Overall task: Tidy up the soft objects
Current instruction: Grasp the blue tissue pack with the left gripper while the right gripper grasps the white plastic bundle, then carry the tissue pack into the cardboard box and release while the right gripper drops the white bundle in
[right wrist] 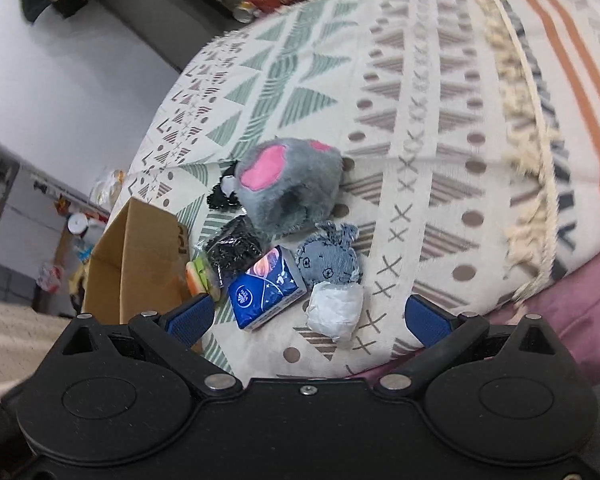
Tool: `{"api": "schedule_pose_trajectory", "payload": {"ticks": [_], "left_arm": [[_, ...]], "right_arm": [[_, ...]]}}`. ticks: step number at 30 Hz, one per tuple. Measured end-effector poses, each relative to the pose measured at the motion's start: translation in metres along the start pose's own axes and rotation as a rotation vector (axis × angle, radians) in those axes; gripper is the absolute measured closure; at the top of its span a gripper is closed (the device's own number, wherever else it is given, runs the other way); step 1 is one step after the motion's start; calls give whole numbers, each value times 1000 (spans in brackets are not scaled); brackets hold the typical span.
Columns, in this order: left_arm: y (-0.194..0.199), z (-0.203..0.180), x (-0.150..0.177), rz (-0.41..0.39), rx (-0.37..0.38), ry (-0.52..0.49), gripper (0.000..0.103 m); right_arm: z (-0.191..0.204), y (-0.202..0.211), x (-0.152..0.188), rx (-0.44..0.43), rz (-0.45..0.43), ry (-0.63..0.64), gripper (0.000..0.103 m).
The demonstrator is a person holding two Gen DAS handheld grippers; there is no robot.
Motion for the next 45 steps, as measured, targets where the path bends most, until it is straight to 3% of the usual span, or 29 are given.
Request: {"api": "schedule_pose_trajectory", "payload": {"ticks": [6,14,17,19,32,45], "left_arm": [[-24,-3,-4,34,3,14,41],[-53,-17,-6,74,7,19,42],[-66,-20,-8,97,1,36,42],[-74,-21,-8,110,-2,58,42],[-108,-43,-6,155,-83,52,32],[-82,-51,0,64,-105,5,39]], "right_arm": [[-20,-23,-2,-25,60,-113,20],[-35,-53,-8,-52,134,-214,31],[-41,-66,-9,-56,165,-236,41],[-45,-75,-9,-63,195,-255,63],[-61,-75,-13,-109,158,-318,66],[-62,-56,-13,-153,71,-267,66]]}}
Point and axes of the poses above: each gripper's, at about its wrist camera, not at the fingertips, and y roughly against the way its jaws point, z to its left, x to its underside, the point moved 1 cm from there along -y, roughly the way its jaws point, and after that the axes turned 1 degree about -z, right-handed, at the moved point
